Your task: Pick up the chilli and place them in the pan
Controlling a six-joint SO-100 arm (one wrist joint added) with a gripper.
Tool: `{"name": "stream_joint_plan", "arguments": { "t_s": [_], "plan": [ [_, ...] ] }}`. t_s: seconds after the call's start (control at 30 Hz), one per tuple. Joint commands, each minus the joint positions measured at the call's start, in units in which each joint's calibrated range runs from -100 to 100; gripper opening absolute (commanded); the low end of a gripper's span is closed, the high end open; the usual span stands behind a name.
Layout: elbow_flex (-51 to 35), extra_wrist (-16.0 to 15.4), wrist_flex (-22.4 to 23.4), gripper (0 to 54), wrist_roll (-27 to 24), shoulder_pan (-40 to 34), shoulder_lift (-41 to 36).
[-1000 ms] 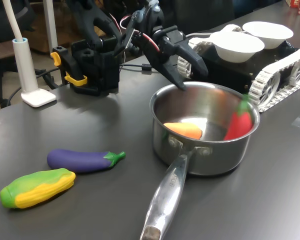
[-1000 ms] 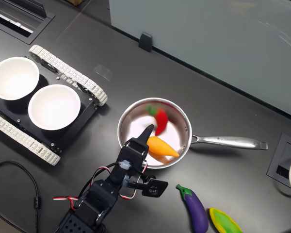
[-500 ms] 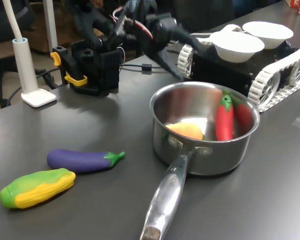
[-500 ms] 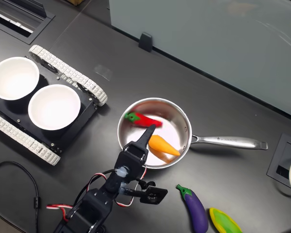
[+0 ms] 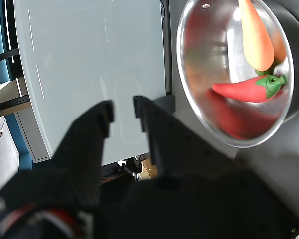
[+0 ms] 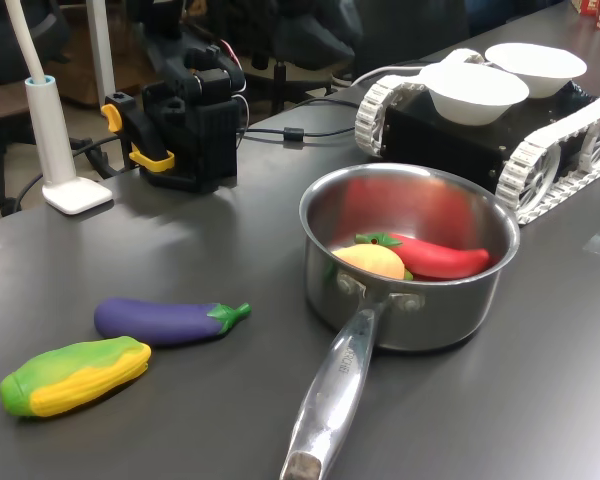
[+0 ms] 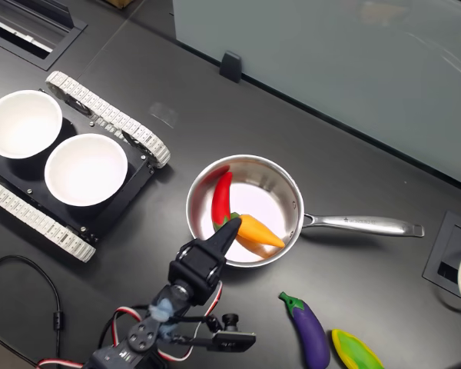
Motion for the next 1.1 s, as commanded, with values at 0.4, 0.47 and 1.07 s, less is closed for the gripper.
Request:
{"name": "stream_joint_plan", "arguments": {
  "t_s": [0.4,0.47,1.07],
  "plan": [
    [2.28,-0.60,13.89,0.0,-1.95,-3.98,-16.83],
    [2.46,-1.78,15.17,0.0,-1.90,-3.52,-16.91],
    [7.01,-6.73,23.61,0.0,-0.88,-3.86,-16.91]
  ]
}}
